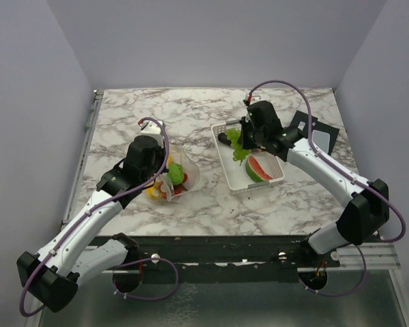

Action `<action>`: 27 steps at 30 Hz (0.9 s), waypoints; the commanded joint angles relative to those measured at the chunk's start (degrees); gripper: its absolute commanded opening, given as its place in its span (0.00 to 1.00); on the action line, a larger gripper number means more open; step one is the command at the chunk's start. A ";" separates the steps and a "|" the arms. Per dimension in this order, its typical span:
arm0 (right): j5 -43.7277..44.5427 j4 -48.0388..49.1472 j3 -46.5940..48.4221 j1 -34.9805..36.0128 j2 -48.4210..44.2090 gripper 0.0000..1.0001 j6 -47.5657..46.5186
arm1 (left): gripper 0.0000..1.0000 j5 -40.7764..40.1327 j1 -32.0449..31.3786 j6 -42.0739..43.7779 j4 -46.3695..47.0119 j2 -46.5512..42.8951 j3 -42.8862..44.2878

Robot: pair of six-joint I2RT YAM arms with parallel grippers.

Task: Place the food in the zip-top bag and seal the zipper
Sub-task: Pick up the fake fruit from the bin, then place the fake fruit in the zipper food storage bag.

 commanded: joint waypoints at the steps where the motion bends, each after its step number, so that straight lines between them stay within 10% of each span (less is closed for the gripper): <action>1: -3.45 -1.87 0.03 2.05 -5.03 0.01 -0.74 | 0.00 0.66 0.19 0.50 0.74 0.26 -0.50; 27: -14.87 -12.19 12.85 13.53 -5.64 0.01 -1.18 | 0.00 1.55 0.17 0.30 0.76 0.69 -0.51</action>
